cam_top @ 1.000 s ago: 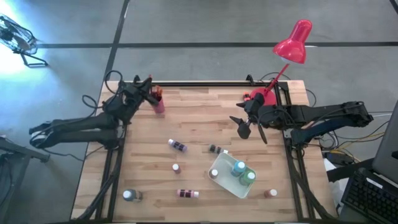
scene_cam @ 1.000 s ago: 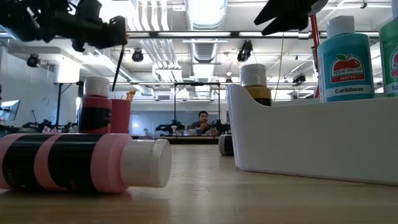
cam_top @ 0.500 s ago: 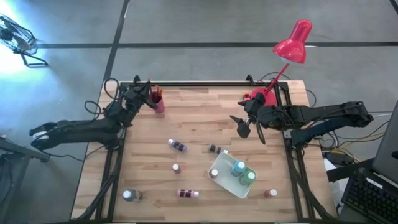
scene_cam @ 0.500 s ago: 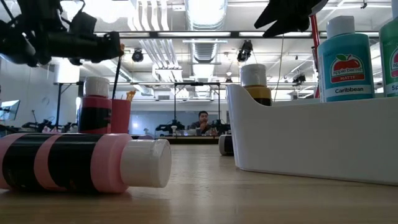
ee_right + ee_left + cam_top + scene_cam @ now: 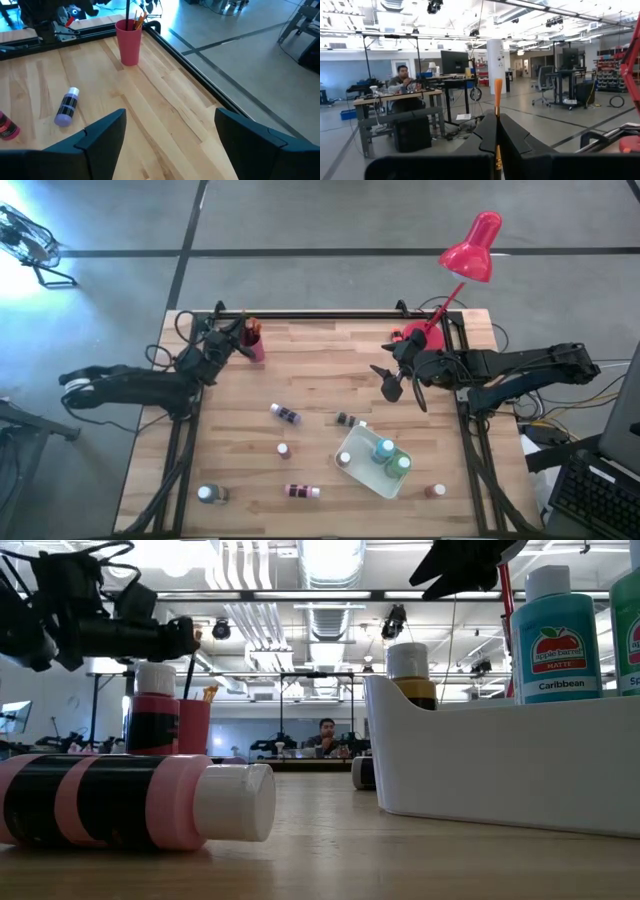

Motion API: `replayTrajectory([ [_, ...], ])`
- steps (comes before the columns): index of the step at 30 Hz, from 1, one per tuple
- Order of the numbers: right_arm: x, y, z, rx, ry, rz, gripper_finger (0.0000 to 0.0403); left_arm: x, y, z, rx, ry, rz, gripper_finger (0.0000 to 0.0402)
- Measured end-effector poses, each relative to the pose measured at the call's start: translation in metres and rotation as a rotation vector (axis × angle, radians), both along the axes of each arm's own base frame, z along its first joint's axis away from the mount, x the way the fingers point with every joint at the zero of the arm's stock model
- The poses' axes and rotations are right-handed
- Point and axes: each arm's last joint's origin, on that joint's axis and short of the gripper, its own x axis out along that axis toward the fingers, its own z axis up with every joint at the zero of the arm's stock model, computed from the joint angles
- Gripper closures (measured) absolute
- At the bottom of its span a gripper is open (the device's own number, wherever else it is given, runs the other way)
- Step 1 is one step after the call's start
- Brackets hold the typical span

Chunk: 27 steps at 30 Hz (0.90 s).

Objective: Pick & Place Paint Supplies
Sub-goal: Put the orange paintbrush into the pink cup

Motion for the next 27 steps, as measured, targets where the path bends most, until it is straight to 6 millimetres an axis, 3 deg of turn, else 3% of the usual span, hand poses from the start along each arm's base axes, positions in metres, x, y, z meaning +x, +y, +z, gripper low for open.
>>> replayTrajectory([
  [15,0.0,-0.001,0.0,-0.008,-0.005,-0.024,0.0072,0.009,0.007,-0.029,-0.102,0.116,-0.009,0.0398],
  [27,0.0,-0.001,0.0,-0.008,-0.005,-0.025,0.0096,0.014,0.009,-0.045,-0.168,0.177,-0.006,0.0398],
])
